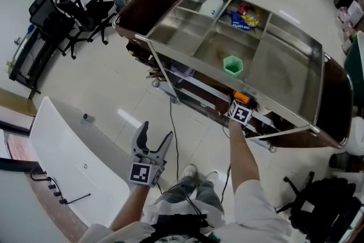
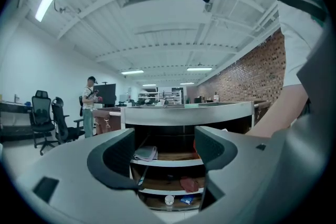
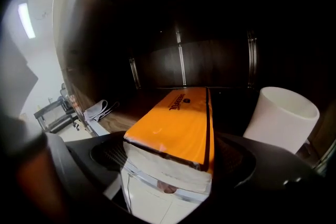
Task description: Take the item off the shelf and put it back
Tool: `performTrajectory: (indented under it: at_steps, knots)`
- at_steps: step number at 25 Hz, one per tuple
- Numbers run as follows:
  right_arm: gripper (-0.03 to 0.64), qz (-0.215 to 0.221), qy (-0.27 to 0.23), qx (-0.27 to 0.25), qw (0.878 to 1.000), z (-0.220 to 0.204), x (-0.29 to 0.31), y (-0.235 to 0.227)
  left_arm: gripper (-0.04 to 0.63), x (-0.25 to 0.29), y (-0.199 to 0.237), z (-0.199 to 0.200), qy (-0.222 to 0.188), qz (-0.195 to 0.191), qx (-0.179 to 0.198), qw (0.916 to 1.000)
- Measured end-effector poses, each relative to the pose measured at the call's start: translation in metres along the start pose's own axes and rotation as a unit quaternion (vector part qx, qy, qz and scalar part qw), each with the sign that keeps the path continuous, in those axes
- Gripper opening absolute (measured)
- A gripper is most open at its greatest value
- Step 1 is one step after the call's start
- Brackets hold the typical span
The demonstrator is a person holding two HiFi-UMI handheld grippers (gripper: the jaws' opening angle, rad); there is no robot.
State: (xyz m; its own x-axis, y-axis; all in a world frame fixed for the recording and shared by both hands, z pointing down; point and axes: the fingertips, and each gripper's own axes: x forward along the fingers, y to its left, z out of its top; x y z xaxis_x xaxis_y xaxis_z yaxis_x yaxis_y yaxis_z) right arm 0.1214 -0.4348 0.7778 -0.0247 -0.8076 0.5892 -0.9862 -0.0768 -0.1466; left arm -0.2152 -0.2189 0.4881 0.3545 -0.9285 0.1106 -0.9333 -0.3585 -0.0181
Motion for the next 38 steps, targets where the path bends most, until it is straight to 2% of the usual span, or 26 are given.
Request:
performTrajectory:
  at_steps: [3, 6, 9, 14, 19, 23, 26, 30, 34, 38]
  knots:
    - [0.469, 0.016, 0.004, -0.015, 1.0, -0.008, -0.006, -0.001, 0.334, 0.003, -0.007, 0.009, -0.002, -0.005, -0.009, 0.9999]
    - [0.46, 0.05, -0.009, -0.023, 0.998, -0.011, -0.022, 0.007, 0.334, 0.005, -0.015, 0.012, -0.005, -0.011, -0.011, 0.9999]
    - [0.457, 0.079, -0.023, -0.052, 0.995, -0.013, -0.044, 0.017, 0.334, 0.006, -0.022, 0.009, -0.012, -0.02, 0.0, 0.9997]
    - [0.456, 0.121, -0.035, -0.082, 0.989, -0.026, -0.085, 0.035, 0.334, 0.009, -0.047, 0.017, -0.014, -0.043, -0.011, 0.9989]
    - [0.456, 0.161, -0.038, -0.097, 0.982, -0.044, -0.142, 0.051, 0.335, 0.009, -0.07, 0.019, -0.022, -0.067, -0.006, 0.9975]
    - [0.456, 0.185, -0.061, -0.101, 0.976, -0.051, -0.208, 0.059, 0.334, 0.005, -0.09, 0.025, -0.03, -0.085, -0.004, 0.9959]
    - [0.453, 0.193, -0.084, -0.088, 0.974, -0.048, -0.26, 0.057, 0.334, 0.0, -0.102, 0.028, -0.037, -0.1, 0.006, 0.9943]
    - [0.451, 0.188, -0.113, -0.064, 0.974, -0.034, -0.326, 0.044, 0.334, -0.007, -0.113, 0.018, -0.046, -0.126, 0.045, 0.9899]
    - [0.451, 0.175, -0.144, -0.038, 0.973, -0.01, -0.388, 0.024, 0.334, -0.012, -0.125, 0.019, -0.05, -0.138, 0.037, 0.9885]
    - [0.451, 0.153, -0.176, -0.035, 0.972, 0.02, -0.439, -0.005, 0.335, -0.012, -0.136, 0.025, -0.06, -0.148, 0.039, 0.9864]
